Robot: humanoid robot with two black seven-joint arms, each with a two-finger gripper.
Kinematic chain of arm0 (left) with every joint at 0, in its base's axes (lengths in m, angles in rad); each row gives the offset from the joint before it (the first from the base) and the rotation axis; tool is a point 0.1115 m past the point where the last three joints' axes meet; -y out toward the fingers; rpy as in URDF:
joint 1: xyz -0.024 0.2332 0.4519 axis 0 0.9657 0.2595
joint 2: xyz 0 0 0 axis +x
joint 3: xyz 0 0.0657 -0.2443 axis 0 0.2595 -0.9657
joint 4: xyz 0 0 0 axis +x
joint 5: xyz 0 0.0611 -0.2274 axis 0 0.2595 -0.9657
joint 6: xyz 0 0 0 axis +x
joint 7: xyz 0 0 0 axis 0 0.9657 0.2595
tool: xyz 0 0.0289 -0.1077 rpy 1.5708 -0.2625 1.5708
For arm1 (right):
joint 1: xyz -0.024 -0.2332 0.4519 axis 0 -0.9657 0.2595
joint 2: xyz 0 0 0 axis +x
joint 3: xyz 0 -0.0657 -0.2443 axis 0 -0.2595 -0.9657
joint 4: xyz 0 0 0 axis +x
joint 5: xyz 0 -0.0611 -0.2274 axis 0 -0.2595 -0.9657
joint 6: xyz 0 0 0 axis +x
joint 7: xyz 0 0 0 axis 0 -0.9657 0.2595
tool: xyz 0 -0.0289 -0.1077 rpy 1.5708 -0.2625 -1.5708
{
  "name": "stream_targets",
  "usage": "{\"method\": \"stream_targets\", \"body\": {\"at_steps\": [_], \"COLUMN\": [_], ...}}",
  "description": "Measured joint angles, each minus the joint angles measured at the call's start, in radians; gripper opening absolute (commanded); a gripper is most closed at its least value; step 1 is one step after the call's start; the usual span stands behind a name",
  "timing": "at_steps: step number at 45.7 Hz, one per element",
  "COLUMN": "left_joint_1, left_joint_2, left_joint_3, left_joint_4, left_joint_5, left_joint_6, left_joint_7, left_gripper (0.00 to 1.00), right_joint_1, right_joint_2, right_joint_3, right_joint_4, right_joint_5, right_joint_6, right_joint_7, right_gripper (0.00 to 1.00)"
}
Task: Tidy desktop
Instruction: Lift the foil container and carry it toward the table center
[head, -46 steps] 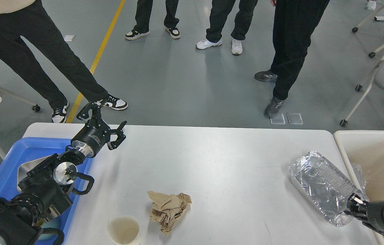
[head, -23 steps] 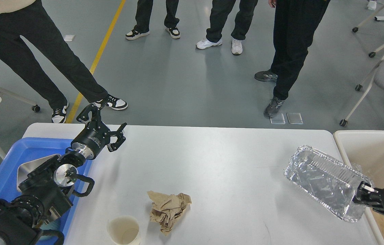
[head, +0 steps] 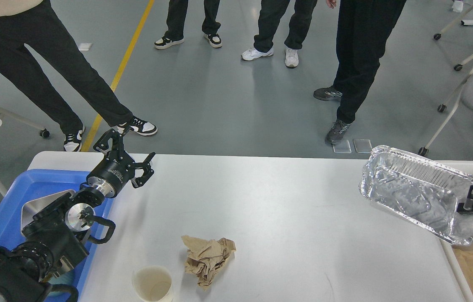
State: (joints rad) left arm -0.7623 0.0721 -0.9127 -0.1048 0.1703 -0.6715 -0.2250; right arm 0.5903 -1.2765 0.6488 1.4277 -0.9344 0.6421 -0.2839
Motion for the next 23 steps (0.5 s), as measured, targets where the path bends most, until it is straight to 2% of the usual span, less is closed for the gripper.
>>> {"method": "stream_targets", "body": {"at_steps": [11, 20, 21, 23], "left_joint_1": [0.0, 0.005, 0.006, 0.007], "left_joint_2": [0.001, 0.009, 0.016, 0.022], "left_joint_3": [-0.002, -0.007, -0.007, -0.008], "left_joint_4": [0.0, 0.0, 0.0, 0.001], "left_joint_5": [0.0, -0.003, -0.003, -0.003], "left_joint_6": [0.0, 0.0, 0.0, 0.0], "left_joint_7": [-0.001, -0.001, -0.001, -0.002], "left_gripper": [0.96, 0.96, 0.96, 0.96], "right_joint_1": [0.087, 0.241, 0.296, 0.331], "right_joint_2": [0.052, 0.258, 0.335, 0.381], "right_joint_3": [-0.001, -0.011, -0.028, -0.042], "right_joint_4": [-0.008, -0.125, -0.189, -0.23], "right_joint_5": [-0.038, -0.189, -0.225, -0.245], "right_joint_6": [0.068, 0.166, 0.196, 0.212], "right_joint_7": [-0.026, -0.057, -0.06, -0.06], "right_gripper": [0.0, 0.0, 0.0, 0.0]}}
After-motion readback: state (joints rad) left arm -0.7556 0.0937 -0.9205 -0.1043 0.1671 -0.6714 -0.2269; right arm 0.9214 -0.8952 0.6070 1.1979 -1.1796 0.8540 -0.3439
